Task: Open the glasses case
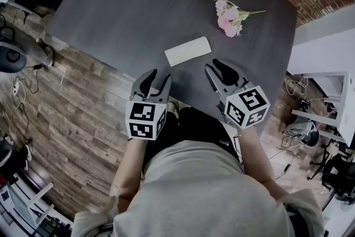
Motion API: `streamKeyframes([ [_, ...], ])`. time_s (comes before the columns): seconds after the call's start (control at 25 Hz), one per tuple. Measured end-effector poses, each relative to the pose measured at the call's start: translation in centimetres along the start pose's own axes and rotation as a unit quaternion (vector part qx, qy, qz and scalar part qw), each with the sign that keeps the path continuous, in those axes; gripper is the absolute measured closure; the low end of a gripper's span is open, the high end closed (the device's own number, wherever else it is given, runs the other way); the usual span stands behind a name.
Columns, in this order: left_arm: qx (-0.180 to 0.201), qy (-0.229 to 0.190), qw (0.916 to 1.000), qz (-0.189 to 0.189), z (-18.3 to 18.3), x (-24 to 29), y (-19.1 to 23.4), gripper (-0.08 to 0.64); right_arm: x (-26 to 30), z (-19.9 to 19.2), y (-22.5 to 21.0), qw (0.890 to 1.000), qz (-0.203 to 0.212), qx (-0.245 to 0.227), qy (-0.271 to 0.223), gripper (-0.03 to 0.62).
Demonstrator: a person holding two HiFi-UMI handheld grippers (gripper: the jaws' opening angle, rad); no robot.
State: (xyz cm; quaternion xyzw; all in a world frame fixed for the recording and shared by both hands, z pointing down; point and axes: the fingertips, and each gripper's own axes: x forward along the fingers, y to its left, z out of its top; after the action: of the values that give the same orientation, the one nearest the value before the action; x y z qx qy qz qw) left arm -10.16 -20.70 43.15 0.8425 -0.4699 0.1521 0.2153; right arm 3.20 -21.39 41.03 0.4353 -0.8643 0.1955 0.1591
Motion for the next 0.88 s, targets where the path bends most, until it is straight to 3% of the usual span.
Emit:
streamKeyframes([
  [0.36,0.087,0.036,0.9952,0.025,-0.6,3.5,1.1,0.388,1.8,-0.4,-3.6,0.997,-0.002,-0.072,0.039,0.459],
  [0.76,0.109,0.071,0.9913,0.022,-2.8,6.5,1.3,0.373,4.4,-4.8,-5.3,0.987,0.013,-0.119,0.109,0.442],
  [0.88,0.104,0.079,0.9912,0.023,-3.5,7.2,1.4,0.373,5.5,-5.7,-5.6,0.98,0.013,-0.154,0.124,0.43],
])
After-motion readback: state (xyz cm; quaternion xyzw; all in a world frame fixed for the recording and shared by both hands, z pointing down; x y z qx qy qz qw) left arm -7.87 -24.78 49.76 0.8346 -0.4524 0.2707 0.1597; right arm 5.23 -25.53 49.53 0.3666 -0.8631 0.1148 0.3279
